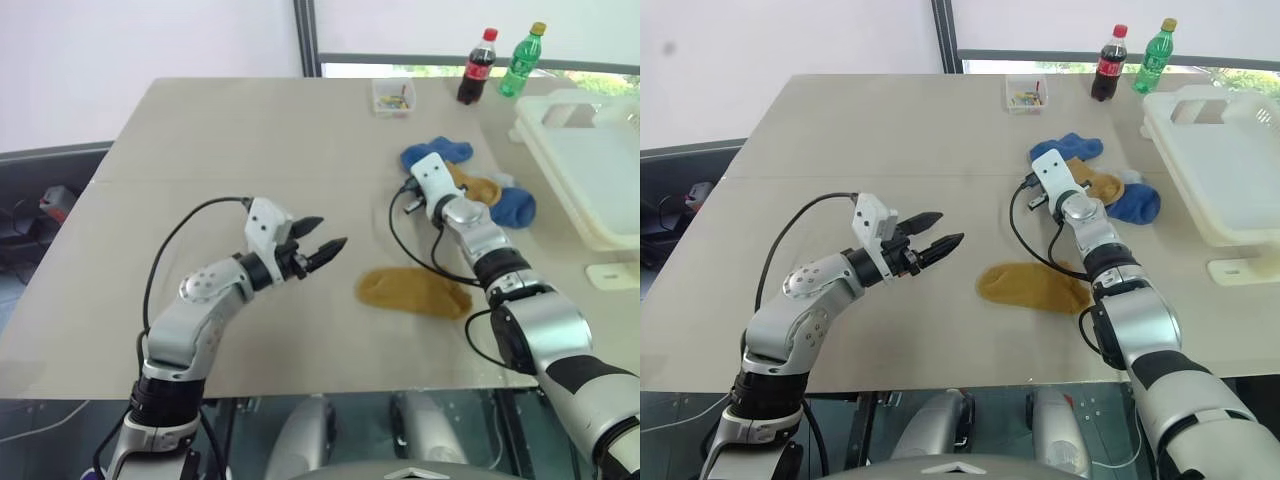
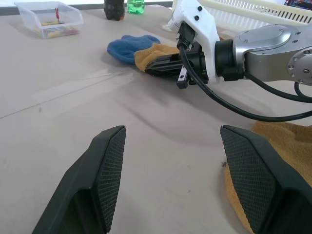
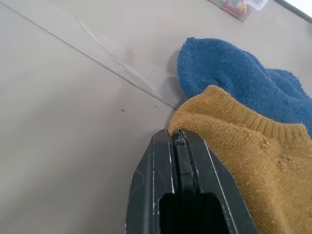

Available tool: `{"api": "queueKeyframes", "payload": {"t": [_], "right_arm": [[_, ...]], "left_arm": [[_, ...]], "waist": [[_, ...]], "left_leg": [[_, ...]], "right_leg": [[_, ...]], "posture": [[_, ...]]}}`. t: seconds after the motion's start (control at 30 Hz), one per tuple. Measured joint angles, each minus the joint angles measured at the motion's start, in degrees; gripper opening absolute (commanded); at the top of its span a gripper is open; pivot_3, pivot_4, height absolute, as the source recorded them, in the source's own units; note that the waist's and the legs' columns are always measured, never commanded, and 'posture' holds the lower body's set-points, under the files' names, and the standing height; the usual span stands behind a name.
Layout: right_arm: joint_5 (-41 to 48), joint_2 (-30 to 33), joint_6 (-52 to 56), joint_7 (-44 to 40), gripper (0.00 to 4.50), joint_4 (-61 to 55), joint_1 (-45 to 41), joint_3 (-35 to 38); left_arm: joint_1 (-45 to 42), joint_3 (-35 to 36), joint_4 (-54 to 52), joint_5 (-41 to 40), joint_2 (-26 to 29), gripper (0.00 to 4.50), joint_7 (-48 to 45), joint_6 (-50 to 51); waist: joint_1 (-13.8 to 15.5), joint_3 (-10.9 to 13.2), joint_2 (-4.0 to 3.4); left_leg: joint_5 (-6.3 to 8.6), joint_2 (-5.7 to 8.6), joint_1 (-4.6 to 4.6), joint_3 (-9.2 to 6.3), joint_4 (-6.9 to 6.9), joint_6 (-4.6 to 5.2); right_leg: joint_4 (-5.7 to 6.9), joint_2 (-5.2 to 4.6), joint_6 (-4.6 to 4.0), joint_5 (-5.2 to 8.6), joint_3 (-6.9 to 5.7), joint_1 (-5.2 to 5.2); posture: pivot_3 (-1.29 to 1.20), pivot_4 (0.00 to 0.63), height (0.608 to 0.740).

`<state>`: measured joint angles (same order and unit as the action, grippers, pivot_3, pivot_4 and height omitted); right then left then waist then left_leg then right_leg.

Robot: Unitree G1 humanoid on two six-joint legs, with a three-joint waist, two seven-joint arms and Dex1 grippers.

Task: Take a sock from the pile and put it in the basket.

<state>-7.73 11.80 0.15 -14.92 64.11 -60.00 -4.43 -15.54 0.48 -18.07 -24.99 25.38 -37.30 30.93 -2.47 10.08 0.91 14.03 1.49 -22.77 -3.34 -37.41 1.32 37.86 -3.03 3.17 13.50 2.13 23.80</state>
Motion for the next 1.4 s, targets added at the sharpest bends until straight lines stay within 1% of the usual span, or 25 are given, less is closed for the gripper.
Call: {"api": "queueKeyframes", "payload": {"t": [0.1,0.2,0.37,0.43,0.5,0.53,0.6,0.63,0.67,0.77,0.93,1.0,1.07,1.13,1.2,1.23,1.27,1.3,1.4], "right_arm": [[2.29,-0.45,2.22,-2.67,0.06,-2.94,0.03,1.43],[6.09,-1.4,6.68,-6.14,0.06,-9.37,0.8,3.53],[10.99,-2.43,16.62,-9.56,0.06,-21.53,6.38,5.19],[10.98,-2.26,19.37,-9.86,0.06,-25.37,9.17,4.48],[10.37,-2.0,19.62,-9.79,0.06,-25.77,9.71,3.77],[8.47,-0.98,19.34,-9.87,0.06,-26.45,10.68,1.57],[6.6,-0.05,18.16,-10.03,0.06,-26.47,11.53,-0.35],[5.78,0.31,17.13,-10.14,0.61,-26.45,11.62,-1.24],[5.38,0.32,16.55,-9.99,0.82,-26.35,11.62,-1.42],[4.21,0.32,14.1,-8.4,2.14,-24.86,11.62,-1.45],[1.86,0.68,7.83,-4.68,2.14,-20.81,11.3,-1.76],[1.49,1.18,6.82,-4.77,2.14,-20.59,11.27,-1.9],[1.61,2.61,6.16,-6.11,2.14,-23.0,12.12,-1.9],[2.21,4.42,6.19,-8.44,2.14,-28.55,14.19,-1.81],[3.58,6.69,8.54,-11.34,2.14,-36.6,17.52,-1.61],[4.62,8.99,11.59,-14.02,2.14,-43.92,21.38,-1.49],[5.0,10.58,13.46,-15.54,2.14,-47.76,23.89,-1.47],[5.08,10.96,13.82,-15.93,2.14,-48.74,24.51,-1.46],[5.26,16.66,18.68,-18.74,2.14,-59.82,32.94,-1.43]], "left_arm": [[0.03,-0.01,-0.02,-0.02,-0.02,3.31,0.01,0.0],[0.03,-0.06,-0.04,-0.04,-0.09,3.31,0.02,0.01],[0.05,-0.11,-0.04,-0.05,-0.32,3.31,0.01,0.01],[0.05,-0.32,-0.04,-0.05,-0.66,3.31,0.0,0.01],[0.03,-0.57,-0.04,-0.05,-0.76,3.31,-0.01,0.01],[0.05,-0.72,-0.04,-0.05,-0.99,3.31,-0.07,0.01],[0.04,-0.74,-0.04,-0.04,-0.99,3.31,-0.09,0.01],[0.04,-0.74,-0.04,-0.03,-0.98,3.31,-0.09,0.01],[0.04,-0.78,-0.04,-0.03,-1.0,3.31,-0.1,0.01],[0.05,-1.01,-0.04,-0.03,-1.0,3.31,-0.16,0.0],[0.04,-1.09,-0.04,0.01,-1.04,3.31,-0.18,-0.01],[0.04,-1.12,-0.04,0.01,-1.07,3.31,-0.2,-0.02],[0.03,-1.14,0.0,0.02,-1.06,3.31,-0.24,-0.03],[0.02,-1.14,0.07,0.04,-1.01,3.31,-0.28,-0.08],[0.03,-1.14,0.1,0.04,-1.02,3.31,-0.28,-0.12],[0.02,-1.15,0.15,0.03,-1.07,3.31,-0.27,-0.18],[0.01,-1.12,0.25,0.04,-1.04,3.31,-0.25,-0.2],[0.04,-1.11,0.24,0.04,-1.05,3.31,-0.26,-0.24],[0.04,-1.1,0.64,0.06,-1.17,3.31,-0.33,-0.43]], "waist": [[-0.08,0.01,-0.01],[0.0,0.01,-0.01],[0.27,0.01,-0.01],[0.23,0.01,-0.01],[0.19,0.01,-0.01],[0.16,0.01,-0.02],[0.14,0.01,-0.02],[0.12,0.01,-0.02],[0.09,0.0,-0.01],[0.12,0.0,-0.01],[0.16,0.0,-0.01],[0.19,0.01,-0.01],[0.22,0.01,-0.01],[0.24,0.01,-0.01],[0.29,0.0,-0.01],[0.49,0.0,-0.01],[0.52,0.0,-0.01],[0.54,0.01,-0.01],[0.77,0.01,-0.01]], "left_leg": [[0.01,-0.01,0.0,0.0,0.01,0.02],[0.02,-0.02,0.0,-0.01,0.01,0.03],[0.05,0.01,-0.05,-0.06,0.01,0.08],[0.05,0.01,-0.05,-0.05,0.01,0.08],[0.05,0.01,-0.04,-0.05,0.01,0.08],[0.05,0.01,-0.03,-0.04,0.01,0.08],[0.04,0.02,-0.02,-0.03,0.01,0.07],[0.04,0.02,-0.02,-0.02,0.01,0.07],[0.04,0.01,-0.01,-0.02,0.01,0.06],[0.03,0.01,-0.01,-0.03,0.01,0.05],[0.02,0.02,-0.01,-0.02,0.01,0.02],[0.01,0.02,-0.02,-0.03,0.01,0.02],[0.02,0.02,-0.03,-0.04,0.01,0.04],[0.02,0.01,-0.05,-0.04,0.01,0.04],[0.03,0.0,-0.07,-0.06,0.02,0.05],[0.05,0.0,-0.09,-0.08,0.02,0.08],[0.05,0.0,-0.09,-0.07,0.01,0.08],[0.05,0.0,-0.1,-0.08,0.02,0.09],[0.06,0.01,-0.07,-0.09,0.0,0.1]], "right_leg": [[0.0,0.01,0.0,0.0,0.01,0.01],[0.01,0.01,0.0,0.0,0.0,0.02],[-0.01,-0.05,0.0,0.0,-0.06,0.01],[-0.01,-0.05,0.0,0.0,-0.05,0.02],[0.0,-0.04,0.0,0.0,-0.05,0.03],[0.01,-0.03,0.0,0.0,-0.05,0.03],[0.01,-0.02,0.0,0.0,-0.05,0.03],[0.01,-0.03,0.0,0.0,-0.04,0.03],[0.01,-0.02,0.0,0.0,-0.03,0.02],[0.01,-0.02,0.0,0.0,-0.03,0.02],[0.0,-0.03,0.0,0.0,-0.03,0.02],[0.0,-0.03,0.0,0.0,-0.03,0.01],[-0.01,-0.03,0.0,0.0,-0.03,0.02],[-0.04,-0.02,0.0,0.0,-0.04,0.02],[-0.06,-0.03,0.01,0.0,-0.06,0.01],[-0.08,-0.04,0.01,0.0,-0.09,0.01],[-0.09,-0.04,0.01,0.0,-0.1,0.0],[-0.09,-0.05,0.01,0.0,-0.1,0.0],[-0.07,-0.06,0.01,0.0,-0.12,-0.02]], "posture": [[0.0,0.15,0.74],[0.0,0.15,0.74],[0.0,0.15,0.74],[0.0,0.15,0.74],[0.0,0.15,0.74],[0.0,0.15,0.74],[0.0,0.15,0.74],[0.0,0.15,0.74],[0.0,0.15,0.74],[0.0,0.15,0.74],[0.0,0.15,0.74],[0.0,0.15,0.74],[0.0,0.15,0.74],[0.0,0.15,0.74],[0.0,0.15,0.74],[0.0,0.15,0.74],[0.0,0.15,0.74],[0.0,0.15,0.74],[0.0,0.15,0.74]]}}
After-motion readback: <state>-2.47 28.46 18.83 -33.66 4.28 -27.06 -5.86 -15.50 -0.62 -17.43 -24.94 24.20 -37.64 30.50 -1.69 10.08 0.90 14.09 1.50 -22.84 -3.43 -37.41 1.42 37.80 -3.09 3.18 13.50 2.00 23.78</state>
